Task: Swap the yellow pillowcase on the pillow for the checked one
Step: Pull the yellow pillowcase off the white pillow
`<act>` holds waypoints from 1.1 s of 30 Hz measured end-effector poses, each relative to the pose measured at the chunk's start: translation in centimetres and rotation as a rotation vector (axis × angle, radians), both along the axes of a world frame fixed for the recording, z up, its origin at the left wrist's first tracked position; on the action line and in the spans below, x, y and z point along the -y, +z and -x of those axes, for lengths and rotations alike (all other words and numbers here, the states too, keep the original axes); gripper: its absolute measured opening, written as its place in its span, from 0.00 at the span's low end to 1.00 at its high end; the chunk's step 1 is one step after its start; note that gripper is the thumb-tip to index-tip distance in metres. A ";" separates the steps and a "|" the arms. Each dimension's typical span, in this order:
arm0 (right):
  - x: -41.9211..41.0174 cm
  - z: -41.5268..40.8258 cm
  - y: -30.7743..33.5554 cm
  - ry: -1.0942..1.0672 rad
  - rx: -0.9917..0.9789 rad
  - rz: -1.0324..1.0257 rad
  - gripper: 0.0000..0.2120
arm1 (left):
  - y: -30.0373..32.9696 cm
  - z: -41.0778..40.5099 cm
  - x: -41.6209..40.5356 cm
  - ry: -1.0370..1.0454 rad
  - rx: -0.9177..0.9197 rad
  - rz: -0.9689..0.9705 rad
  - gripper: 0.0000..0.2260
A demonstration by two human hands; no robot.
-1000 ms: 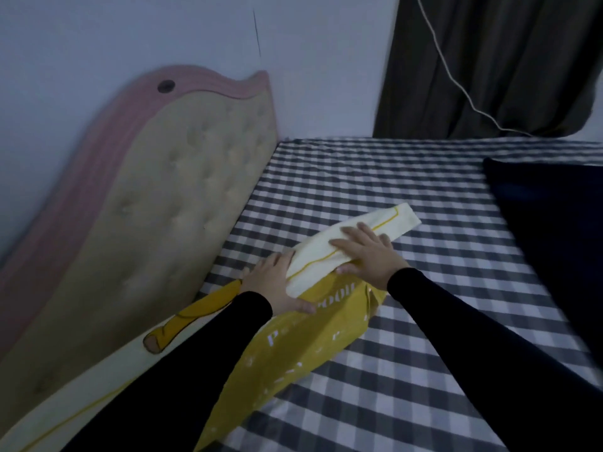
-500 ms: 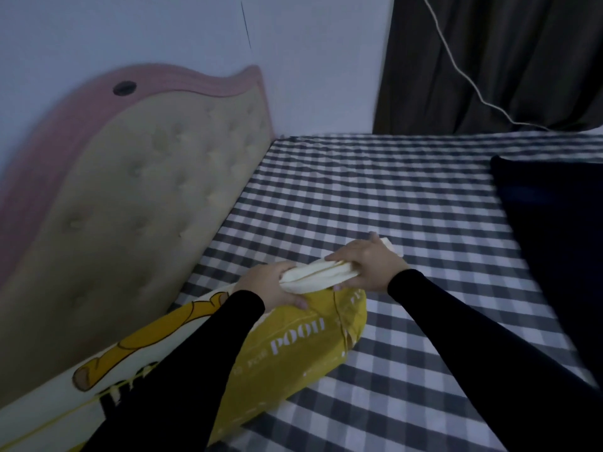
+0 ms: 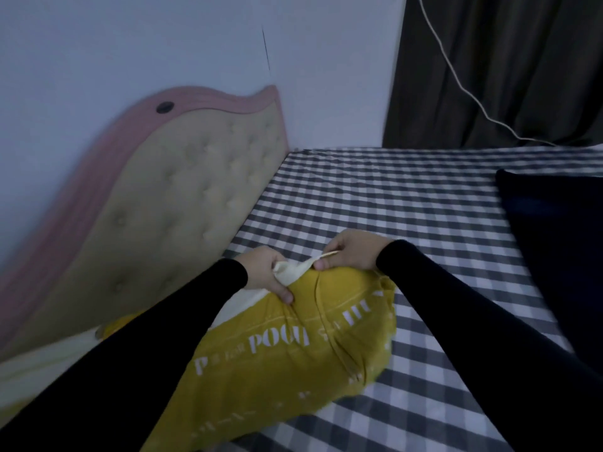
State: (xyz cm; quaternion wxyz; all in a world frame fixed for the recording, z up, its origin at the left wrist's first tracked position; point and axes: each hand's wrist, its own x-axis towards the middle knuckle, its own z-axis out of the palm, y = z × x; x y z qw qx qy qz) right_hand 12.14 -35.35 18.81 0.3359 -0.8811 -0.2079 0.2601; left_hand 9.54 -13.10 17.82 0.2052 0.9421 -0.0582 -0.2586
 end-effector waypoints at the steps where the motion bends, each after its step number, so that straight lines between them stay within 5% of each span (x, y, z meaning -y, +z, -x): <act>1: 0.1 0.2 0.3 -0.021 -0.022 0.040 0.23 | 0.5 0.3 0.1 0.007 0.004 0.009 0.19; 4: 0.6 1.3 -1.1 -0.055 -0.015 0.272 0.33 | 0.2 1.8 1.0 0.056 0.046 0.064 0.30; 9: 4.9 5.8 -7.8 -0.137 -0.107 0.436 0.32 | -3.9 6.6 4.3 -0.076 0.087 0.049 0.32; 13: 7.5 9.4 -9.8 -0.300 -0.187 0.185 0.28 | -7.3 9.3 5.7 -0.301 0.203 -0.053 0.36; 18: 7.6 11.6 -9.0 -0.309 -0.269 0.114 0.31 | -7.0 10.5 8.2 -0.265 0.160 -0.009 0.35; 22: 8.1 13.3 -9.8 -0.645 0.036 -0.059 0.20 | -7.7 11.0 8.1 -0.193 0.153 0.055 0.34; 25: 7.3 16.2 -9.8 -0.704 0.827 -0.104 0.14 | -8.1 11.8 8.0 -0.160 0.175 0.074 0.34; 27: 5.9 18.9 -10.6 -0.655 1.060 0.012 0.16 | -8.1 12.2 8.1 -0.168 0.190 0.036 0.36; 30: 3.9 22.1 -13.0 -0.775 0.811 0.152 0.22 | -7.9 12.8 8.3 -0.170 0.200 -0.009 0.32; 33: 3.3 23.1 -14.7 -0.849 0.625 0.041 0.22 | -8.3 13.6 8.1 -0.186 0.227 -0.032 0.30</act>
